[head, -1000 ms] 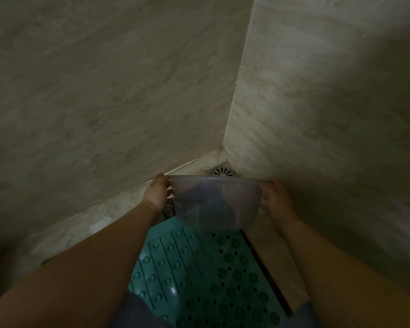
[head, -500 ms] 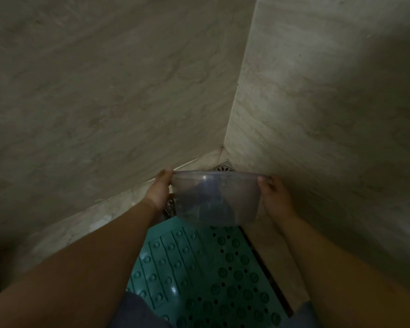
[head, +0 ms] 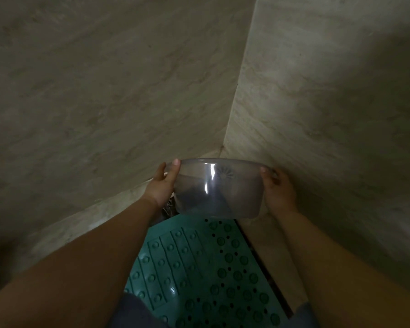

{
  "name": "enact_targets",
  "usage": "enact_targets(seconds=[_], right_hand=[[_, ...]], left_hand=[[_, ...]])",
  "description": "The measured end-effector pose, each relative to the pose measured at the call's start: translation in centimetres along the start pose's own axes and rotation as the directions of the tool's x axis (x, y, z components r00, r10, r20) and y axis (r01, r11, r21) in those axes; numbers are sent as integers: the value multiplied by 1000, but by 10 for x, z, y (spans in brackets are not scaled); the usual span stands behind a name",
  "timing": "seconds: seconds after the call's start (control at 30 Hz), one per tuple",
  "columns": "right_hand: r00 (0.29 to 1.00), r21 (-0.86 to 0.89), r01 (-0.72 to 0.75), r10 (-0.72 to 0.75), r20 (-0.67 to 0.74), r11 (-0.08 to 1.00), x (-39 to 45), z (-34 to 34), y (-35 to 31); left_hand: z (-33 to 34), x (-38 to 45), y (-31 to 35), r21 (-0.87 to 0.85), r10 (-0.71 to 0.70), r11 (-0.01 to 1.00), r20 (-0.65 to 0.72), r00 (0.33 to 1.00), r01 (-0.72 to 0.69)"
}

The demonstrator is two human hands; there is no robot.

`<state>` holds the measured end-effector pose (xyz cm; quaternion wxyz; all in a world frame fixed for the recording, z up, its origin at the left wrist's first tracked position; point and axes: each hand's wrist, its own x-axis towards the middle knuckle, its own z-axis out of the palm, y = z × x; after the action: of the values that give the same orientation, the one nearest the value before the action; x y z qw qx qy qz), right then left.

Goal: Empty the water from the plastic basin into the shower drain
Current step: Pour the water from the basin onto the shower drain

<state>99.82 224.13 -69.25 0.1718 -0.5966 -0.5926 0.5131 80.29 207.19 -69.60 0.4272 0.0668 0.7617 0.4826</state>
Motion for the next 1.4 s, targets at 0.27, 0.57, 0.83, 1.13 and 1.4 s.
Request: enact_targets(seconds=[0.27,0.57,0.83,1.13,1.4], right_hand=[[998,39,9,-7,-58,999,-2,-1,-9],[990,34,41,-36,-135,999,1,-1,-11],[983,17,46,-42,-177,999,3,-3,-10],[979,42,57,-47,-198,998,3,-3,-9],[982,30,52,-45,-181,998,4,-4,-7]], left_hand=[[2,3,4,-12,0,1000,-15,1000,-1],[4,8,3,40,-47,998,-8,999,47],[8,13,-1,40,-51,998,-3,999,52],[12,12,0,-16,-68,998,6,998,68],[12,6,4,-10,-123,992,-10,992,123]])
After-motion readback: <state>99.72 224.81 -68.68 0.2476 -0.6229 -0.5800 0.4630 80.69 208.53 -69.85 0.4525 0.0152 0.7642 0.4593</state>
